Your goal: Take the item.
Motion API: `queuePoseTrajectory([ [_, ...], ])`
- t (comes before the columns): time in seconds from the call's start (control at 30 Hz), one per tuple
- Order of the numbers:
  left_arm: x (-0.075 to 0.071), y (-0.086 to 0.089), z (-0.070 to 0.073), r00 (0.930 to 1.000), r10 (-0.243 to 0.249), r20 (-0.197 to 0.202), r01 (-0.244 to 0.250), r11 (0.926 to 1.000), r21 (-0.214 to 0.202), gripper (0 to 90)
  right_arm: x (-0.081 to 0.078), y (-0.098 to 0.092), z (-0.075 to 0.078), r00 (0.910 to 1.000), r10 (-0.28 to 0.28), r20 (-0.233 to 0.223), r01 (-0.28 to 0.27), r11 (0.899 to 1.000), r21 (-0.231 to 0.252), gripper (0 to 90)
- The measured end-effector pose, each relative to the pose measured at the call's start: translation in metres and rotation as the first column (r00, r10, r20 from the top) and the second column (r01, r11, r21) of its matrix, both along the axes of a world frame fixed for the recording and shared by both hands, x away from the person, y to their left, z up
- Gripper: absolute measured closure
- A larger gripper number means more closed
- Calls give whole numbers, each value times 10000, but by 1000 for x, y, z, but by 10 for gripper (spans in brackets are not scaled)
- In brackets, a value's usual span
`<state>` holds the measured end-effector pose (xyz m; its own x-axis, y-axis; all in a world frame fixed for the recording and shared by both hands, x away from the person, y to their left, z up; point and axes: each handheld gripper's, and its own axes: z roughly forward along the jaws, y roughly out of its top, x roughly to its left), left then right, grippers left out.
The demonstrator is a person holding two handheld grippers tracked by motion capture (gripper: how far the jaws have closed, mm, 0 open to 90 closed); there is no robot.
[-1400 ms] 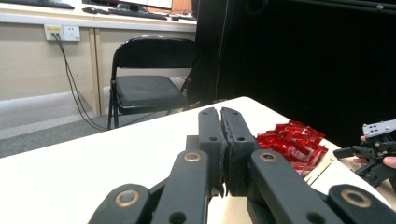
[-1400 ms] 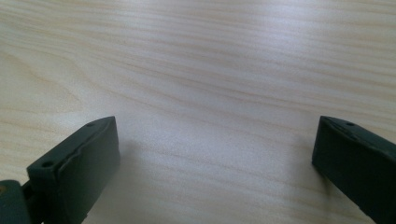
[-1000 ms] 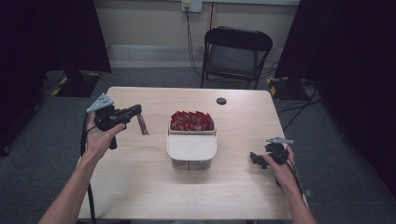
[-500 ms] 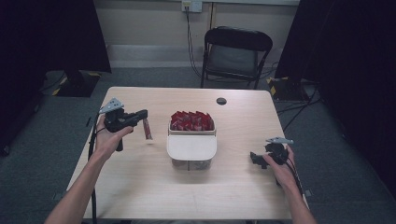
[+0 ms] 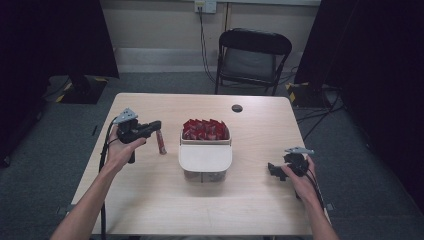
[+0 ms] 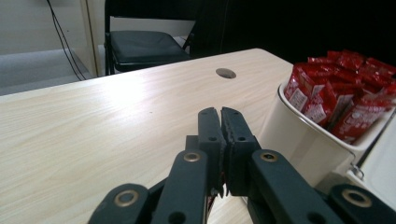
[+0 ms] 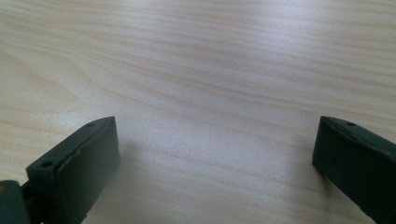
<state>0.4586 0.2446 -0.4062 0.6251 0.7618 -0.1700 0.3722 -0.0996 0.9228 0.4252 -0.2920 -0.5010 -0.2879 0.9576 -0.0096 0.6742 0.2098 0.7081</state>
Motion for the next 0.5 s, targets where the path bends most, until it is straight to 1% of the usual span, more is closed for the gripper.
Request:
queuePoseTrajectory([
  [0.2,-5,3,-1,9998,-128,-120,128,9999,-49,875,0,0,0,10000,-12,-1,12,10000,6,0],
  [0.3,-9,3,1,9997,-151,-167,153,9997,172,875,0,0,0,10000,-9,1,9,10000,2,0],
  [0.33,-11,3,2,9995,-247,-173,251,9994,233,874,0,0,0,10000,-8,0,8,10000,4,0],
  [0.4,-12,4,2,9994,-281,-189,286,9993,256,874,0,0,0,10000,-3,0,3,10000,-2,0],
  [0.43,-13,4,2,9991,-356,-238,362,9990,256,874,0,0,0,10000,-11,-1,11,10000,8,0],
  [0.5,-17,5,-1,9985,-505,-212,506,9987,20,872,0,0,0,10000,-9,0,9,10000,5,0],
])
